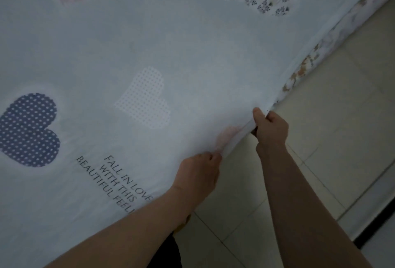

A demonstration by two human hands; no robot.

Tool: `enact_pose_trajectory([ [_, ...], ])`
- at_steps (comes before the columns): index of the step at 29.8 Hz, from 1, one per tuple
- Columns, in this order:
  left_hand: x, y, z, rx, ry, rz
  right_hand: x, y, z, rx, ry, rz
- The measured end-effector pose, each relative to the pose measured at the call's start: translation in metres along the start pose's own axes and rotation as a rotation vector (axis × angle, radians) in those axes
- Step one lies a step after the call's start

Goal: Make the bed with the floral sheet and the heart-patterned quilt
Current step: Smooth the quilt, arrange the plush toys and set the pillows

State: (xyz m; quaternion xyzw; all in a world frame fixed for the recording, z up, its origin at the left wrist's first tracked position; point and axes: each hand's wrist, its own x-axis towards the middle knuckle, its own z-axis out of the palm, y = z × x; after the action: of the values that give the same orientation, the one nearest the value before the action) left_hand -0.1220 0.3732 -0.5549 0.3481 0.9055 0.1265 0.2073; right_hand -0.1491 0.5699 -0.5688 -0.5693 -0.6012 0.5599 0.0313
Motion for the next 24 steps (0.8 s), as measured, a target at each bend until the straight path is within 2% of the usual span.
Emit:
enact_pose_trajectory([
  [6, 0.029, 0.001, -0.032, 0.1, -0.167, -0.051, 0.013, -0.05, -0.006, -0.076, -0.161, 0.007],
  [9, 0.049, 0.008, -0.05, 0.083, 0.009, 0.011, 0.034, -0.082, -0.007, -0.036, -0.121, -0.056],
  [14, 0.101, 0.025, -0.052, 0.072, 0.035, -0.041, 0.094, -0.14, 0.007, 0.166, 0.041, -0.06],
  [16, 0.113, 0.029, -0.049, 0.095, 0.018, -0.103, 0.122, -0.154, 0.009, 0.246, 0.082, -0.067],
  [18, 0.117, 0.03, -0.051, 0.097, -0.042, -0.136, 0.139, -0.163, 0.011, 0.201, 0.088, -0.126],
  [21, 0.112, 0.036, -0.039, 0.068, -0.071, -0.085, 0.158, -0.155, -0.003, 0.157, 0.059, -0.173],
  [24, 0.099, 0.056, -0.033, 0.002, -0.197, -0.01, 0.166, -0.123, -0.037, 0.153, 0.117, -0.152],
])
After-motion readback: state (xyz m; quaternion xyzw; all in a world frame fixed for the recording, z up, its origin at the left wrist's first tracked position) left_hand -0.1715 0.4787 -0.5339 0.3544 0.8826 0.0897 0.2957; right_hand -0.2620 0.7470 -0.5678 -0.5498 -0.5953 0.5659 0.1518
